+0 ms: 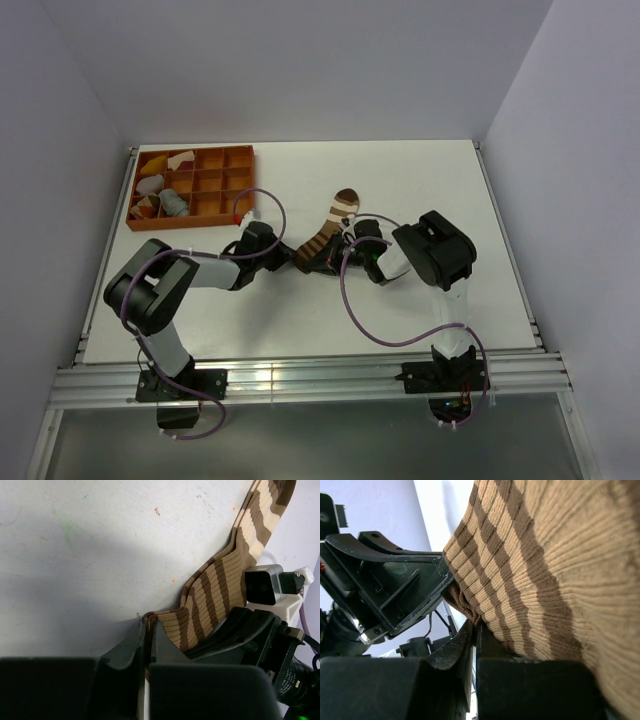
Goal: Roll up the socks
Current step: Roll the sock at the center of the board.
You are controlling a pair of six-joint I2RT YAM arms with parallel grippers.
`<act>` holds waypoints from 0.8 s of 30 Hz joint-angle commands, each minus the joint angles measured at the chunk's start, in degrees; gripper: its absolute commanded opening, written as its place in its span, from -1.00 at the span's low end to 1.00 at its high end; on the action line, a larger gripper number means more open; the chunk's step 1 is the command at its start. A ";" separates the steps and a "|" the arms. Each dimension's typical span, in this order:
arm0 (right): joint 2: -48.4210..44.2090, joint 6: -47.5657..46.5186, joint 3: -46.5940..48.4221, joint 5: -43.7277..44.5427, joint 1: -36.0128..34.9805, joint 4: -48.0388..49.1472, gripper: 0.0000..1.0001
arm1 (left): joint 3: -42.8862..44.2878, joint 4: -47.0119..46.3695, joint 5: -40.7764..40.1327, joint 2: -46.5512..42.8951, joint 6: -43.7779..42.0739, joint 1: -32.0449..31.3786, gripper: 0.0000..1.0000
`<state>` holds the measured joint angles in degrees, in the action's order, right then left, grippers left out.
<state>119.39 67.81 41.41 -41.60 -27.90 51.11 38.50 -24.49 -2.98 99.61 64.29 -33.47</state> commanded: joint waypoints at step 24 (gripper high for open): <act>-25.44 -59.88 -0.70 38.78 -14.98 -25.82 -0.01 | 19.41 36.53 -6.25 3.74 -17.00 -2.74 -0.99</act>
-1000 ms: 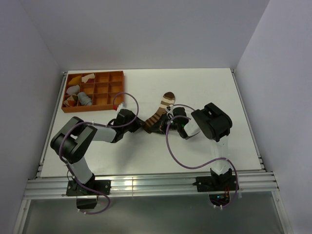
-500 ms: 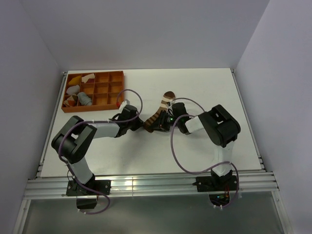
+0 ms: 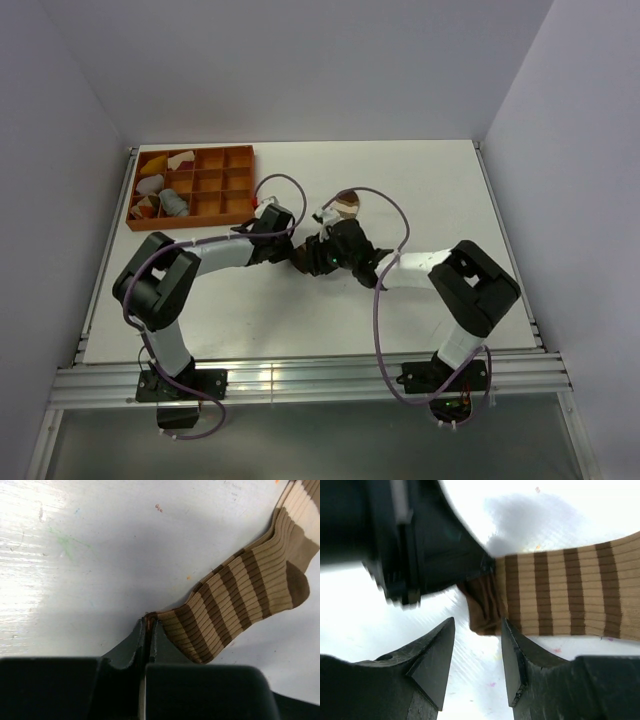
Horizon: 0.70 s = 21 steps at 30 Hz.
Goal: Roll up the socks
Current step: Roll the sock at the center of the board.
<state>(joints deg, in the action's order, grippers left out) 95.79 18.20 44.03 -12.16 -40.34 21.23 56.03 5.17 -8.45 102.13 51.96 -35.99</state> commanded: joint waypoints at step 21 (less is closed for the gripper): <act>1.32 -26.81 -5.36 28.51 -16.97 16.74 0.05 | 7.69 10.65 4.58 5.36 -8.72 -0.22 -0.99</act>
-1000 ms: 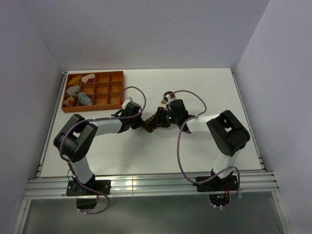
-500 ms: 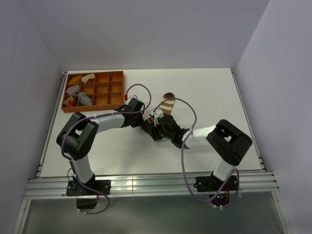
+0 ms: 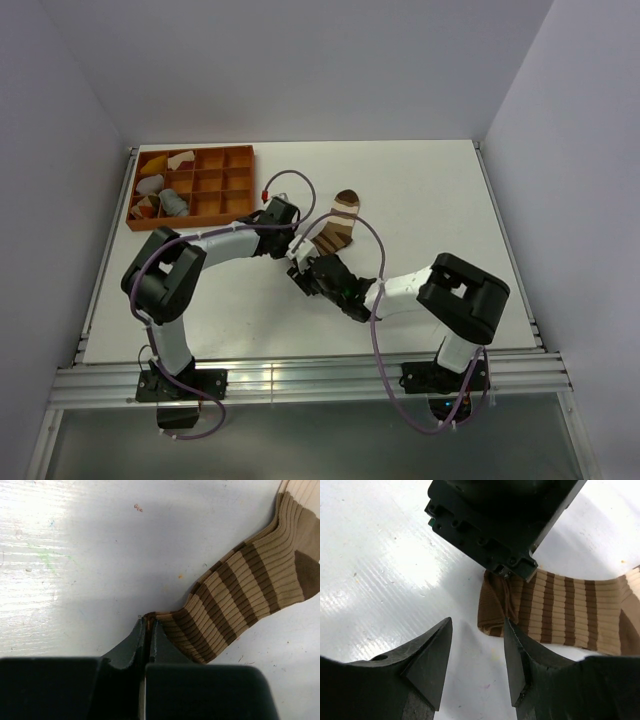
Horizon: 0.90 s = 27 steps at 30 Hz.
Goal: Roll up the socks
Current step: Roll the sock at the center of the board.
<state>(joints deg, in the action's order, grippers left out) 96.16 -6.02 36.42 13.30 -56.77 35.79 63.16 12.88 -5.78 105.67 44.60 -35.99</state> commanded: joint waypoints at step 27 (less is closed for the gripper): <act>13.97 -1.54 11.21 6.65 -1.67 -10.64 -0.32 | 2.15 4.87 2.70 2.09 -2.32 -0.05 -0.99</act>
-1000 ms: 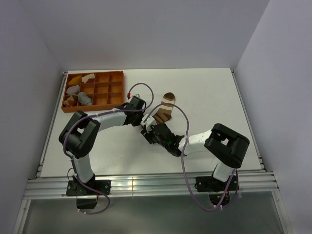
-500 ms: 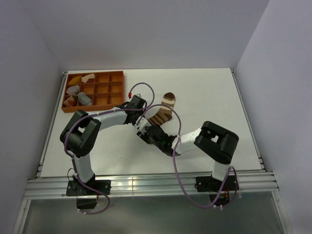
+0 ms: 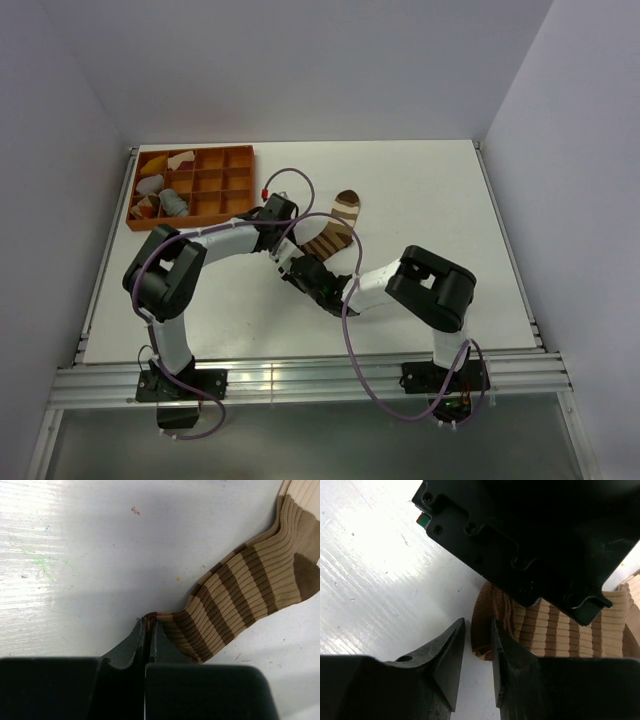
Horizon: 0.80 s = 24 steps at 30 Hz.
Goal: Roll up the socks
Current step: Roll the sock at the center of the board.
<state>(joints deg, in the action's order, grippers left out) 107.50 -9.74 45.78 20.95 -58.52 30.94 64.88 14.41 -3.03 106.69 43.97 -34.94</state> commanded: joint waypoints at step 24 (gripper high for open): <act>-2.21 15.44 1.07 -22.95 10.70 -14.68 -1.00 | -0.72 2.64 1.80 -1.92 0.41 2.68 -0.85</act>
<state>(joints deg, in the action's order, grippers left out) 105.58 1.19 48.21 4.67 -50.15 24.80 64.88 14.46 -1.32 106.67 43.88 -32.82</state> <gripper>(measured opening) 0.119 0.056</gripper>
